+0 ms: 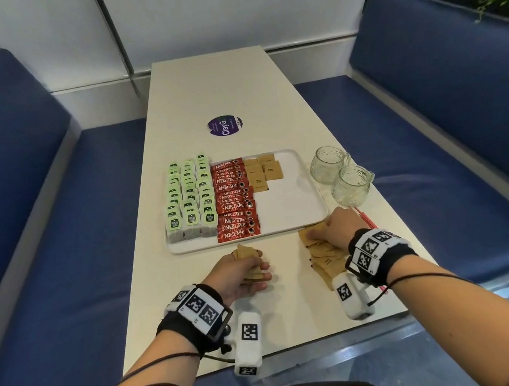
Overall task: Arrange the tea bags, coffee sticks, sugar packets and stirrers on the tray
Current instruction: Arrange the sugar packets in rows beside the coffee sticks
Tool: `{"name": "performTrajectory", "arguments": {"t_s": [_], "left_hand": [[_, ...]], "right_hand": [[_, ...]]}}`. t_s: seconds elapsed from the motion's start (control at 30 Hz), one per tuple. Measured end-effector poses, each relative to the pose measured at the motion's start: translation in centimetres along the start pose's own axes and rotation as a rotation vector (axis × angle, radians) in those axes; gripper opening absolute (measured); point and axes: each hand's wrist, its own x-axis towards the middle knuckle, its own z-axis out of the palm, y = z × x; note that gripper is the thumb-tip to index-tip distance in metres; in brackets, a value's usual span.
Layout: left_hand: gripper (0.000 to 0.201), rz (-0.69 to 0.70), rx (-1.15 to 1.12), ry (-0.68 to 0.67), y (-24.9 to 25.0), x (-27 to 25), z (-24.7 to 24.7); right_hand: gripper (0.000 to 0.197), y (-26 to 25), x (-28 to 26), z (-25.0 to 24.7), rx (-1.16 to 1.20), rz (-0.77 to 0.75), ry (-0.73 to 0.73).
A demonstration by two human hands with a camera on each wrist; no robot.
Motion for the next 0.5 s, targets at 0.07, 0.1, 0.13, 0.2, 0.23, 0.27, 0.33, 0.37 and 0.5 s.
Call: {"name": "performTrajectory", "arguments": {"t_s": [0.07,0.1,0.13,0.2,0.23,0.27,0.33,0.37,0.5], "left_hand": [[0.021,0.008,0.046,-0.017,-0.1,-0.2,-0.1],[0.021,0.012,0.070,-0.019,-0.1,-0.2,-0.1],[0.020,0.016,0.087,-0.017,-0.1,-0.3,-0.2],[0.018,0.026,0.099,0.005,-0.1,-0.3,-0.2],[0.016,0.031,0.094,0.016,-0.1,-0.3,-0.3],[0.015,0.035,0.081,0.021,-0.1,-0.2,-0.3],[0.015,0.042,0.045,0.029,0.0,-0.2,-0.2],[0.017,0.051,0.031,0.036,0.1,-0.2,-0.1],[0.024,0.115,0.039,0.032,0.3,-0.2,1.1]], "right_hand": [[0.047,0.0,0.2,0.3,-0.025,-0.017,0.009],[0.044,-0.1,0.1,0.2,-0.008,-0.022,0.011],[0.041,0.0,0.2,0.1,0.014,-0.027,0.011],[0.034,0.1,0.0,-0.3,0.009,-0.045,0.021],[0.030,0.2,0.0,-0.5,-0.007,-0.050,0.037],[0.024,0.3,0.1,-0.6,-0.005,-0.049,0.060],[0.012,0.5,0.3,-1.1,0.039,-0.043,0.081],[0.012,0.5,0.4,-1.5,0.073,-0.045,0.076],[0.014,-0.9,-0.7,-2.2,0.507,-0.081,-0.059]]}}
